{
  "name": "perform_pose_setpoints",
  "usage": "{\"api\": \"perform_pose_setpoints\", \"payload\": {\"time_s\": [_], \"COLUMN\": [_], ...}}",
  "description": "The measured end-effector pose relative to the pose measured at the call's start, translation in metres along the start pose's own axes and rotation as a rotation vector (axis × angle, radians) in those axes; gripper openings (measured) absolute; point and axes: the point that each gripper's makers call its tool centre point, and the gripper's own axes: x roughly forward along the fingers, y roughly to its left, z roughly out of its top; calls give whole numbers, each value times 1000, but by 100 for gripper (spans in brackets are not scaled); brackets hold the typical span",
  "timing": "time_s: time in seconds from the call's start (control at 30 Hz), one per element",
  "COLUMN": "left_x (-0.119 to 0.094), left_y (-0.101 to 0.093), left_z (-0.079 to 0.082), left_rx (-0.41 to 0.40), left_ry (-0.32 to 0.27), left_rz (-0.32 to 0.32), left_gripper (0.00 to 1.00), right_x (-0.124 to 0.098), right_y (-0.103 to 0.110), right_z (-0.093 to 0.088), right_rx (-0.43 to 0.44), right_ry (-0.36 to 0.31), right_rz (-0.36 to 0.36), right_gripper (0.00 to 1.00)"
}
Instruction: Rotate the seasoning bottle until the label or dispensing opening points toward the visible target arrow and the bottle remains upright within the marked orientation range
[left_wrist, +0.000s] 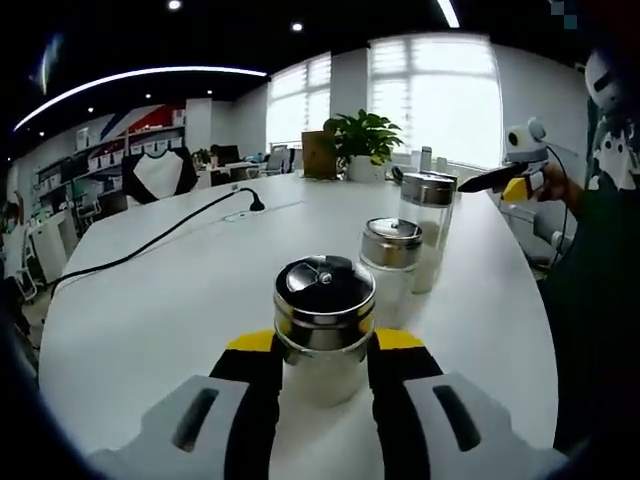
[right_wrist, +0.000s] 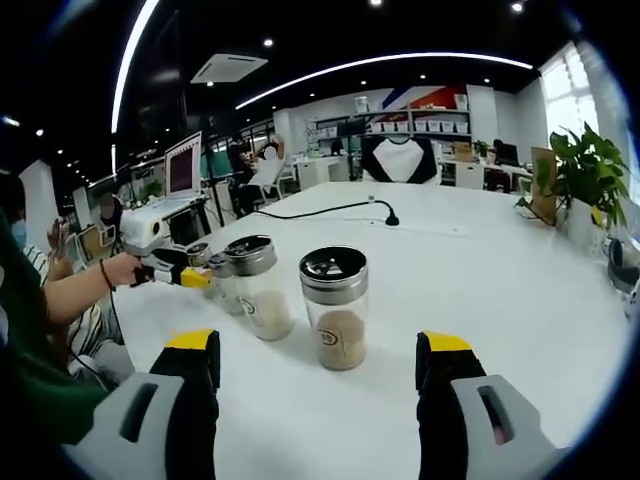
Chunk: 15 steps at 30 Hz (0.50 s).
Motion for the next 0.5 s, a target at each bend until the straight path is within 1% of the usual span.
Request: {"api": "perform_pose_setpoints", "payload": {"time_s": [0.3, 0.5], "left_x": [-1, -1], "left_y": [0, -1], "left_z": [-1, -1], "left_rx": [-3, -19], "left_ry": [3, 19], "left_rz": [21, 55], "left_gripper": [35, 35], "right_x": [2, 2], "right_y": [1, 0], "right_z": [-1, -1], "right_rx": [1, 6], "right_ry": [5, 5], "right_rz": [5, 3], "right_gripper": [82, 82]}}
